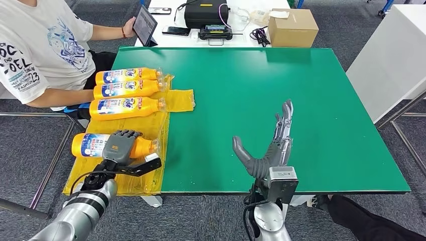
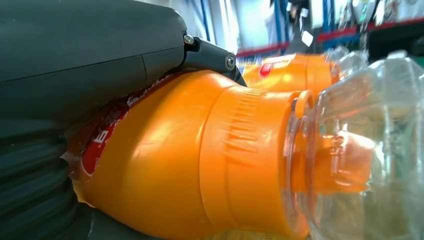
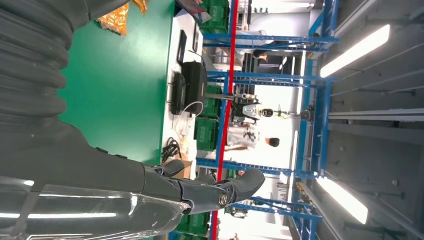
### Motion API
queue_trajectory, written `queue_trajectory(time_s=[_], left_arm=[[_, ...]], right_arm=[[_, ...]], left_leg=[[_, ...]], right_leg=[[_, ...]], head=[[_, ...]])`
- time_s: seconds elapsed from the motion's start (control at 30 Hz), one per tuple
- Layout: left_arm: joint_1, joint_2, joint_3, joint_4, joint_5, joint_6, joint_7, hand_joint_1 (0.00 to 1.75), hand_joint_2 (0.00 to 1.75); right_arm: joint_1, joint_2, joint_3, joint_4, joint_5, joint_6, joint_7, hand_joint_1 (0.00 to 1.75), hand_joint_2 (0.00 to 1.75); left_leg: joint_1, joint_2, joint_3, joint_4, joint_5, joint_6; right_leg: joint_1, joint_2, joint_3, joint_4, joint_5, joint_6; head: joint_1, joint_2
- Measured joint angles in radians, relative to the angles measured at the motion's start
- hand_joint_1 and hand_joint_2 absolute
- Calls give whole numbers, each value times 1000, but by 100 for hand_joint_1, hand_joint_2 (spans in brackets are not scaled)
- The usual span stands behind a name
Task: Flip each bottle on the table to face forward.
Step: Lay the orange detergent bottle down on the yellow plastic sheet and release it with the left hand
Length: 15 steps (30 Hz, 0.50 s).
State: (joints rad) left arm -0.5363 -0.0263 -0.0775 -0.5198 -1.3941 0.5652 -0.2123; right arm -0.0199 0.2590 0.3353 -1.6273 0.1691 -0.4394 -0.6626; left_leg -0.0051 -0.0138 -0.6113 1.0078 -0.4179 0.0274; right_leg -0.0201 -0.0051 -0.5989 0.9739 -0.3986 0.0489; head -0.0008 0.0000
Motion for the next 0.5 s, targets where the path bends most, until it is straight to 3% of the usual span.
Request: queue_trajectory(time_s=[0.03,0.1,0.23,0.37,0.5], left_arm=[[-5,0,6,1,26,-34,-16,0,175],[-11,-2,23,3,90,-109,-60,0,175],[-12,-11,65,4,242,-280,-129,0,0],[-22,-15,100,4,380,-468,-173,0,0],[-20,-26,121,3,487,-554,-207,0,0]], right_arm=[[-1,0,0,2,-2,2,3,0,175],[-1,0,0,6,-5,6,9,0,175],[-3,1,-1,15,-11,24,23,0,175],[-15,9,-1,36,-28,49,34,0,175],[-27,17,-1,60,-32,59,36,0,175]], left_leg=[[0,0,1,0,0,0],[0,0,3,0,0,0],[0,-3,6,0,0,0],[-1,-9,13,-1,-1,-1],[0,-9,18,-1,-3,-2]], right_leg=[[0,0,1,0,0,0],[0,0,3,0,0,0],[0,-2,6,0,-1,0],[-1,-8,15,-1,-5,0],[-1,-8,20,-1,-6,-2]], head=[[0,0],[0,0],[0,0],[0,0],[0,0]])
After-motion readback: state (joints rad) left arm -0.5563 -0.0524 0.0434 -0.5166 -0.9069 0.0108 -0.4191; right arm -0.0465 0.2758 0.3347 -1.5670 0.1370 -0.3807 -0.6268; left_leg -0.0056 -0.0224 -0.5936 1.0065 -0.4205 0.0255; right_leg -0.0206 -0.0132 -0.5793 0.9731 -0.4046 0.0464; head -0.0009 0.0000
